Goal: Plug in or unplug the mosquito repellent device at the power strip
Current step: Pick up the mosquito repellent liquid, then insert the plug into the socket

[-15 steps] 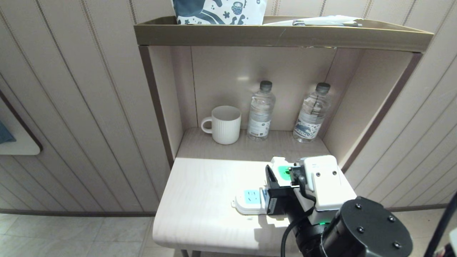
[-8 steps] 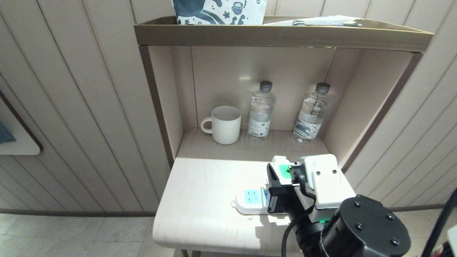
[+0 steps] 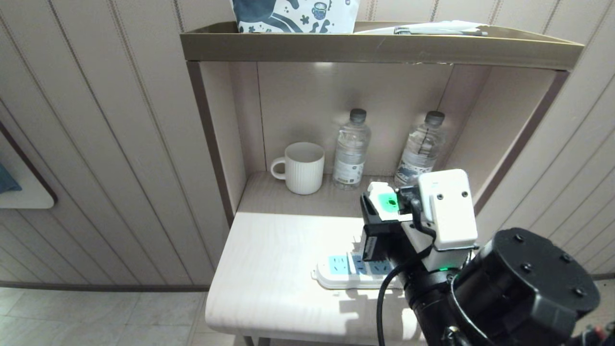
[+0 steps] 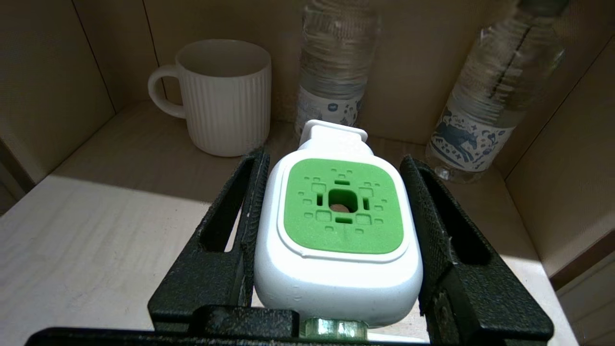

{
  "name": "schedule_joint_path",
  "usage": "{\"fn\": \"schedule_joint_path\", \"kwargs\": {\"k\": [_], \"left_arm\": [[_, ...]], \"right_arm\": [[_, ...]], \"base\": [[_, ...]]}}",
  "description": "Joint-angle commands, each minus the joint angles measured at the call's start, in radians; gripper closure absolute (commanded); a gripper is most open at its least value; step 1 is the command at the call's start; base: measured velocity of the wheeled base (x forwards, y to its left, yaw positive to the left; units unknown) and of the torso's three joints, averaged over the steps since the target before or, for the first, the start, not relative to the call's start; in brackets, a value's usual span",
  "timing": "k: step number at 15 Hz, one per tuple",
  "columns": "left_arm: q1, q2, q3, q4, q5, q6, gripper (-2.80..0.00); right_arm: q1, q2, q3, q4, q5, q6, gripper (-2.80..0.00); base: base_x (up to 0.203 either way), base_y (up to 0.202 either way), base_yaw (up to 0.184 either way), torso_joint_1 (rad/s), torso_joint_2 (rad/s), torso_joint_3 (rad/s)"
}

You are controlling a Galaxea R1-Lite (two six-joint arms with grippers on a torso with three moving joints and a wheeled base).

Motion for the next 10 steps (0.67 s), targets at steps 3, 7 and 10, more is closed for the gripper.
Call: {"fn": "schedule_joint_path", "kwargs": {"k": [3, 7, 10], "left_arm": [[0.0, 0.0, 0.0, 0.0, 0.0, 0.0, 0.0], [-0.001, 0.0, 0.0, 0.0, 0.0, 0.0, 0.0], [0.001, 0.0, 0.0, 0.0, 0.0, 0.0, 0.0]], "right_arm": [[0.0, -0.191, -0.087, 0.372, -0.006, -0.002, 0.0], [0.01, -0.333, -0.16, 0.734, 0.002, 0.012, 0.0], [0.013, -0.416, -0.29, 1.134, 0.038, 0.073, 0.0]], "base": [[0.0, 0.0, 0.0, 0.0, 0.0, 0.0], [0.0, 0.0, 0.0, 0.0, 0.0, 0.0], [0.0, 0.0, 0.0, 0.0, 0.0, 0.0]]}}
